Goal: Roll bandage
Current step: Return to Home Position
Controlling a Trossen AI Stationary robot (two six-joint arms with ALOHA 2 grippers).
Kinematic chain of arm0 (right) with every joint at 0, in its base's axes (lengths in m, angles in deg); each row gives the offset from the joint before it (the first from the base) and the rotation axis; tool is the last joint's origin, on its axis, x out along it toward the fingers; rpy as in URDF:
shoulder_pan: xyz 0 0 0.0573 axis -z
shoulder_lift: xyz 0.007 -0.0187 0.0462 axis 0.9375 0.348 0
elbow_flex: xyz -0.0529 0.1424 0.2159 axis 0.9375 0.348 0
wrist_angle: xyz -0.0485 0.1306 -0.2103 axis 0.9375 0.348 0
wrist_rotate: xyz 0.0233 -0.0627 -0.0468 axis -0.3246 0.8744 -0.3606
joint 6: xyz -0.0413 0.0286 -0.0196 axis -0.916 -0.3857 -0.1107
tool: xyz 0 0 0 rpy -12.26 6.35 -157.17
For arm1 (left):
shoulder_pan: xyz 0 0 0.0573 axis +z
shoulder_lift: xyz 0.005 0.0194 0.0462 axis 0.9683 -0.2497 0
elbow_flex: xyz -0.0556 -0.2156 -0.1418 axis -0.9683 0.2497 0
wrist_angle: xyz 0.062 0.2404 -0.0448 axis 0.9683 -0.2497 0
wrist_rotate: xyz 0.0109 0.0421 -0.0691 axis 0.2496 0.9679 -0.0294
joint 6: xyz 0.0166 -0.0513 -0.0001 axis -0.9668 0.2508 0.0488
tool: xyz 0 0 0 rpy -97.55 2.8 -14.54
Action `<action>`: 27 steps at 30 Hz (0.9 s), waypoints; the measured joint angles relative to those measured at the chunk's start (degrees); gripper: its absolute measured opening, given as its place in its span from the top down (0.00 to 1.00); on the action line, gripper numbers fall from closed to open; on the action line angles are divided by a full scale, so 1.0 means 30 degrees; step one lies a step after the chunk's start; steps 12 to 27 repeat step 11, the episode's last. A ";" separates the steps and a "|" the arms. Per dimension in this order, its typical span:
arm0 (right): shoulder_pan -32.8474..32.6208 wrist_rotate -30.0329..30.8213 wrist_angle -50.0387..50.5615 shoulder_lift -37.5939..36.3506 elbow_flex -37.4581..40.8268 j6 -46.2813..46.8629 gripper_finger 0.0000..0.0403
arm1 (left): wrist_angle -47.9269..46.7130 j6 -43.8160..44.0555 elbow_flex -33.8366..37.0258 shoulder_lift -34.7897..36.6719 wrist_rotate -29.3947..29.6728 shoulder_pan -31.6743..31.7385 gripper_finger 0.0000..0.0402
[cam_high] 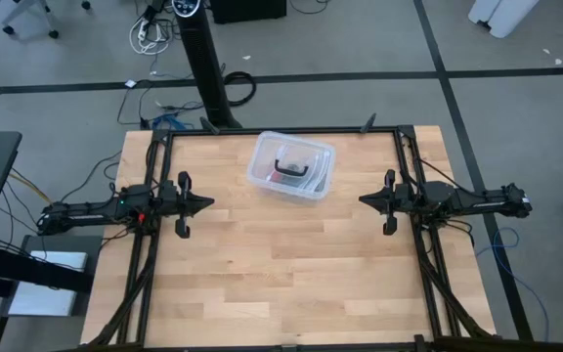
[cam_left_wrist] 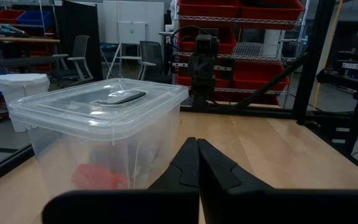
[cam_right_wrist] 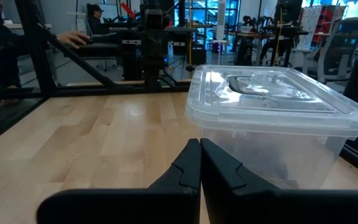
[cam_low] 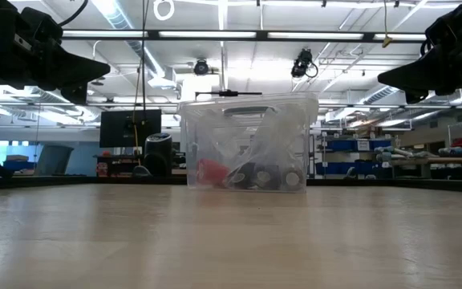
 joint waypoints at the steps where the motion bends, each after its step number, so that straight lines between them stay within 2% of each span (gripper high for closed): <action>1: 0.0000 0.0000 0.0000 0.0000 0.0000 -0.0001 0.98 | 0.0000 0.0000 0.0000 0.0002 -0.0002 0.0001 1.00; 27: 0.0003 0.0000 0.0003 0.0000 0.0000 0.0000 0.98 | 0.0000 0.0000 0.0000 0.0000 0.0003 0.0005 1.00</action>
